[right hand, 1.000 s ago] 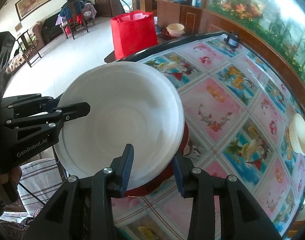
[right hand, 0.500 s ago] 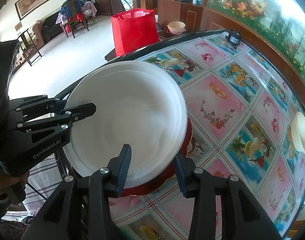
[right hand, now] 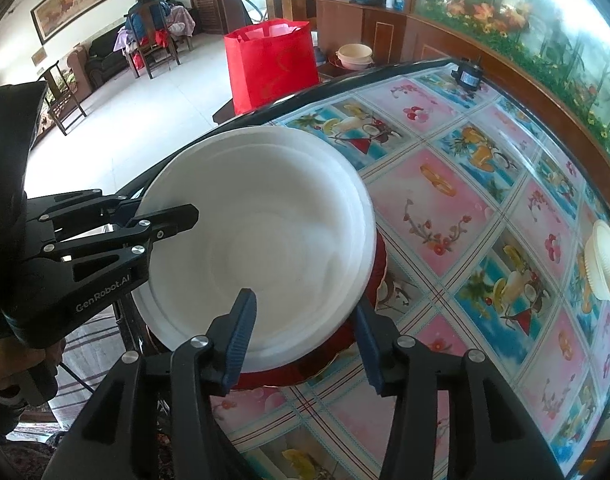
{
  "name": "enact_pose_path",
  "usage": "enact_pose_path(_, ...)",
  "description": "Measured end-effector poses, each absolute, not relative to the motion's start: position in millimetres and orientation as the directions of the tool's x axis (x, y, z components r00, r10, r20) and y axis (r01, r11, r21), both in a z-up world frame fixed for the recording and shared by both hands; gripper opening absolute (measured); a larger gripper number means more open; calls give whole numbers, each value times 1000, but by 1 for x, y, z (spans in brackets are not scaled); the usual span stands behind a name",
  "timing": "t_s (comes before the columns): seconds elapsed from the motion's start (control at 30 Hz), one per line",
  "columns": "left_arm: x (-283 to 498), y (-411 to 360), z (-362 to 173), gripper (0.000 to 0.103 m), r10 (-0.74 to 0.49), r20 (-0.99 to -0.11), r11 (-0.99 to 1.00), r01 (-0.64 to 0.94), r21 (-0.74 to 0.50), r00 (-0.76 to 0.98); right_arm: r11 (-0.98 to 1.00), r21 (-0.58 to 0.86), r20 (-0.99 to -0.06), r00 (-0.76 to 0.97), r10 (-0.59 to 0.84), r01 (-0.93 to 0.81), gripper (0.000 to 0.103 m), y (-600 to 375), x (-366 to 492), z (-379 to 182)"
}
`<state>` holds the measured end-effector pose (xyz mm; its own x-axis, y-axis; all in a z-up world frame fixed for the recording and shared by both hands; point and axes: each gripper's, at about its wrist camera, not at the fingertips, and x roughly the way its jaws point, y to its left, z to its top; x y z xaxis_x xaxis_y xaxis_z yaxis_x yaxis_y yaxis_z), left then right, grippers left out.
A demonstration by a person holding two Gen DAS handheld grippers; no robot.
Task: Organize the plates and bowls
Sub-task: 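Lower the white plate with both tools into the green basin, then open both tools and withdraw them from the white plate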
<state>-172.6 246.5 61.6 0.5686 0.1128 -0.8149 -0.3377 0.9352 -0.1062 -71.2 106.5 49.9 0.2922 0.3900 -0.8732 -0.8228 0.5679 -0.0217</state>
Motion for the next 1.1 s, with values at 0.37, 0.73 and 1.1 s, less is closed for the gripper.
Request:
enact_pose_path(0.37, -173, 247, 63, 17, 121, -808, 937, -336, -99, 577, 592, -2, -861, 303, 409, -806, 53, 97, -68, 58)
enact_pose_path(0.73, -183, 250, 75, 32, 145, -776, 929, -355, -107, 614, 667, 153, -839, 260, 477, -730, 69, 52, -46, 51)
enact_pose_path(1.1, -198, 233, 122, 57, 280, -634, 919, -391, -38, 720, 818, 214, -842, 324, 432, -534, 83, -23, -15, 41)
